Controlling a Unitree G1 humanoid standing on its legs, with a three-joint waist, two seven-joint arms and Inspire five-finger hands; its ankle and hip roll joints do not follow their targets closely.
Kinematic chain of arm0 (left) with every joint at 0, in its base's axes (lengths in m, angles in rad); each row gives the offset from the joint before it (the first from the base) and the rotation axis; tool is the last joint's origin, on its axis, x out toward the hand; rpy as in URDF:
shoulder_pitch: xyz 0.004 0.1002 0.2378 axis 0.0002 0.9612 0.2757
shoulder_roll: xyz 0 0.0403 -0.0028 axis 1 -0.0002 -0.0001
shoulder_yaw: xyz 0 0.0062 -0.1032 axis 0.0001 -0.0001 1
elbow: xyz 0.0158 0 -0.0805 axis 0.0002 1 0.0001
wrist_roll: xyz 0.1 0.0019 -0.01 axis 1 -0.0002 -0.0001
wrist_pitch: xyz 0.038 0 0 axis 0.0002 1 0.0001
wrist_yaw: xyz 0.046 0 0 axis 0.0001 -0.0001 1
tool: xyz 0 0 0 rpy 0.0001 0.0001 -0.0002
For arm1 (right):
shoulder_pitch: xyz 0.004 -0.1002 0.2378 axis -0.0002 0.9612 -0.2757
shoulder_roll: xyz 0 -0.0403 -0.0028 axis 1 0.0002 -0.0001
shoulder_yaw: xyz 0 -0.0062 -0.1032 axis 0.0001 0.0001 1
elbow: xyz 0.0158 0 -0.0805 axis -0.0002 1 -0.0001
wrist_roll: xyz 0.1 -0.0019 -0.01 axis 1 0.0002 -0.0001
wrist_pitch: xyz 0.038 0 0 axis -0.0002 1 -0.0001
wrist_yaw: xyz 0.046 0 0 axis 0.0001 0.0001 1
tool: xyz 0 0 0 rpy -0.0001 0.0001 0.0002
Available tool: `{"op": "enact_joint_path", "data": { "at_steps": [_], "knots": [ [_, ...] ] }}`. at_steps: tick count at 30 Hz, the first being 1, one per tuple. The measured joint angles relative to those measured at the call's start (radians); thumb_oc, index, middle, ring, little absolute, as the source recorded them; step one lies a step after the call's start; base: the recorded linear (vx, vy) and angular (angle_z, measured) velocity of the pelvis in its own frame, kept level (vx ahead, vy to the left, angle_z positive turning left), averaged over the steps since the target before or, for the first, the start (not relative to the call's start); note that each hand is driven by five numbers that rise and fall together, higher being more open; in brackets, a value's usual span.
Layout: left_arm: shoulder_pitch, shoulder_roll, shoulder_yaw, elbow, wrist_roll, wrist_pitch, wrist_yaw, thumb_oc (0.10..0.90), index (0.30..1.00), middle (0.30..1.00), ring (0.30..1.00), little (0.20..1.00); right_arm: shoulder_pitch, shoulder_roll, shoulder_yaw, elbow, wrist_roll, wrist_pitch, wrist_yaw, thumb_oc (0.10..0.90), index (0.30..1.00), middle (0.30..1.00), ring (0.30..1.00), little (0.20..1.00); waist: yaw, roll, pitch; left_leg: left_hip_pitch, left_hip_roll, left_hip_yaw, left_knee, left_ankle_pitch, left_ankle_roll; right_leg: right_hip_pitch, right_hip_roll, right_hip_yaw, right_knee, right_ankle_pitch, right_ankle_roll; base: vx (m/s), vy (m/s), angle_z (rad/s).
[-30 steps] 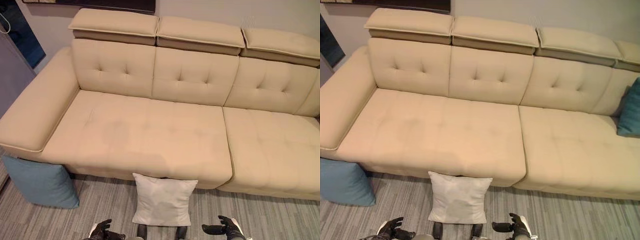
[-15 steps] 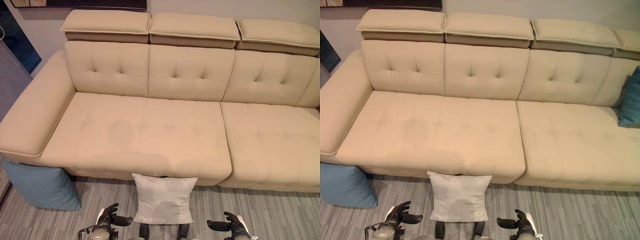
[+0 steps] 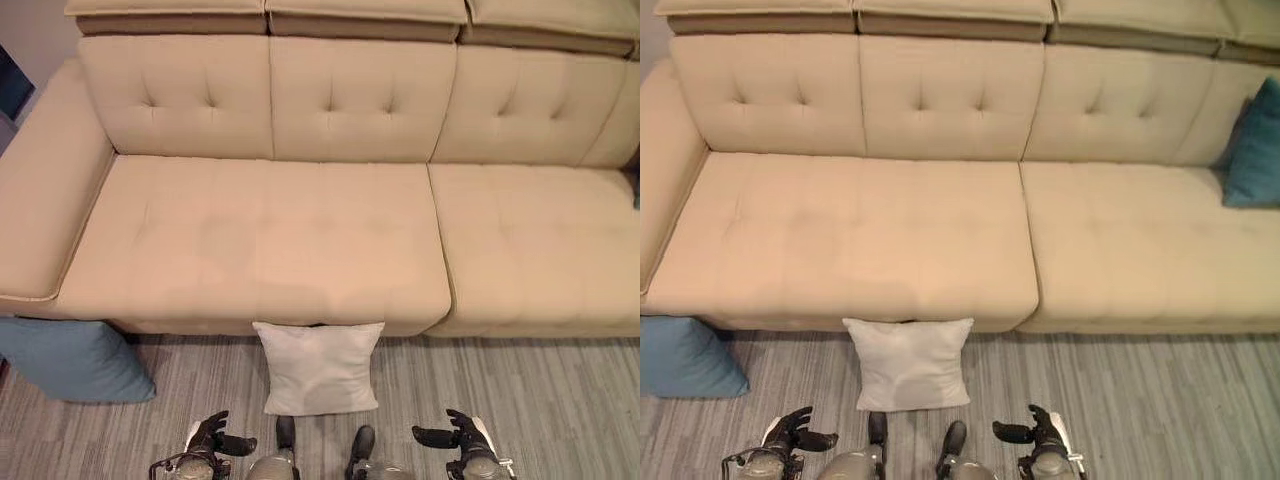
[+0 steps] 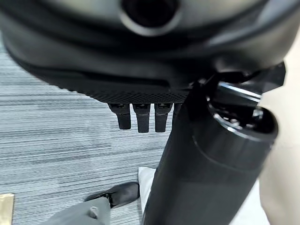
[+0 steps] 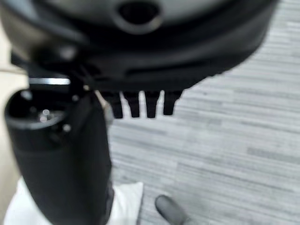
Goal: Pick up all the scattered cushions and arrange them neatly on the sofa.
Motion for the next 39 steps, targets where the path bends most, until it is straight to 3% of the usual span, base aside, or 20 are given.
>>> {"op": "enact_joint_path", "data": {
  "at_steps": [7, 12, 19, 23, 27, 28, 31, 33, 35, 39],
  "knots": [
    [-0.053, -0.019, -0.003, -0.038, -0.029, -0.005, 0.013, 0.8, 0.9, 0.9, 0.9, 0.9, -0.025, -0.038, -0.001, 0.0, 0.005, -0.005, -0.021, 0.8, 0.9, 0.9, 0.9, 0.9, -0.024, 0.04, 0.037, -0.023, 0.012, -0.035, 0.009, 0.01, -0.015, 0.006, 0.017, -0.021, -0.028, 0.009, -0.009, 0.01, 0.008, 0.09],
    [-0.051, -0.021, -0.003, -0.039, -0.028, -0.007, 0.013, 0.8, 0.9, 0.9, 0.9, 0.9, -0.024, -0.039, -0.001, -0.001, 0.005, -0.005, -0.021, 0.8, 0.9, 0.9, 0.9, 0.9, -0.033, 0.04, 0.038, 0.024, 0.003, -0.036, -0.006, 0.004, -0.015, 0.038, 0.011, -0.013, -0.03, 0.013, -0.009, 0.0, 0.037, -0.05],
    [-0.064, -0.015, -0.003, -0.029, -0.029, -0.009, 0.014, 0.8, 0.9, 0.9, 0.9, 0.9, -0.071, -0.037, 0.0, -0.014, 0.005, -0.005, -0.021, 0.8, 0.9, 0.9, 0.9, 0.9, -0.025, 0.026, 0.051, 0.014, -0.003, 0.001, -0.007, -0.003, -0.007, -0.012, -0.013, 0.018, 0.001, 0.012, 0.011, -0.06, 0.005, -0.2],
    [-0.088, -0.002, -0.003, -0.03, -0.031, -0.009, 0.017, 0.8, 0.9, 0.9, 0.9, 0.9, -0.08, -0.035, 0.001, -0.022, 0.006, -0.005, -0.022, 0.8, 0.9, 0.9, 0.9, 0.9, -0.016, 0.012, 0.068, -0.022, -0.004, 0.001, 0.007, -0.002, -0.007, -0.046, -0.016, 0.023, 0.009, 0.018, 0.009, -0.07, -0.018, -0.01],
    [-0.094, 0.001, -0.001, -0.035, -0.048, -0.01, 0.019, 0.8, 0.9, 0.9, 0.9, 0.9, -0.085, -0.035, 0.001, -0.036, 0.009, -0.007, -0.03, 0.8, 0.9, 0.9, 0.9, 0.9, -0.018, 0.016, 0.091, -0.032, -0.004, 0.0, 0.013, -0.002, -0.007, -0.054, -0.018, 0.023, 0.021, 0.021, 0.004, 0.0, 0.0, 0.0],
    [-0.081, 0.001, -0.001, -0.035, -0.048, -0.01, 0.033, 0.8, 0.9, 0.9, 0.9, 0.9, -0.077, -0.035, 0.001, -0.036, 0.012, -0.006, -0.038, 0.8, 0.9, 0.9, 0.9, 0.9, -0.018, 0.006, 0.057, -0.017, -0.009, -0.003, 0.026, -0.002, -0.007, -0.038, -0.021, 0.022, 0.024, 0.021, 0.004, 0.0, 0.0, 0.0],
    [-0.058, 0.001, 0.016, -0.04, -0.036, 0.011, 0.027, 0.8, 0.9, 0.9, 0.9, 0.9, -0.057, -0.018, -0.037, -0.04, 0.013, -0.003, -0.024, 0.8, 0.9, 0.9, 0.9, 0.9, -0.031, 0.004, 0.057, 0.048, -0.008, -0.002, -0.002, 0.002, -0.007, 0.028, -0.012, 0.025, 0.003, 0.032, 0.002, 0.02, -0.017, 0.01],
    [-0.006, 0.004, 0.018, -0.045, -0.025, 0.019, 0.026, 0.8, 0.9, 0.9, 0.9, 0.9, 0.009, -0.006, -0.038, -0.06, 0.022, -0.003, -0.017, 0.8, 0.9, 0.9, 0.9, 0.9, -0.05, -0.008, 0.031, 0.135, -0.017, -0.007, -0.022, -0.003, -0.011, 0.12, -0.015, 0.024, -0.032, 0.012, 0.022, 0.01, -0.013, 0.06],
    [0.032, 0.008, 0.018, -0.051, -0.024, 0.019, 0.026, 0.8, 0.9, 0.9, 0.9, 0.9, 0.071, -0.004, -0.038, -0.075, 0.037, -0.004, -0.017, 0.8, 0.9, 0.9, 0.9, 0.9, -0.053, -0.019, -0.039, 0.143, -0.008, -0.002, -0.022, -0.027, -0.015, 0.125, -0.009, 0.028, -0.034, 0.003, 0.025, 0.03, -0.006, -0.07],
    [0.028, 0.011, -0.005, -0.052, -0.024, 0.02, 0.026, 0.8, 0.9, 0.9, 0.9, 0.9, 0.08, -0.004, -0.037, -0.074, 0.039, -0.002, -0.018, 0.8, 0.9, 0.9, 0.9, 0.9, -0.057, -0.026, -0.035, 0.125, -0.007, -0.001, -0.019, -0.026, -0.015, 0.103, -0.01, 0.034, -0.028, 0.004, 0.025, -0.09, 0.007, -0.04]
  ]
}}
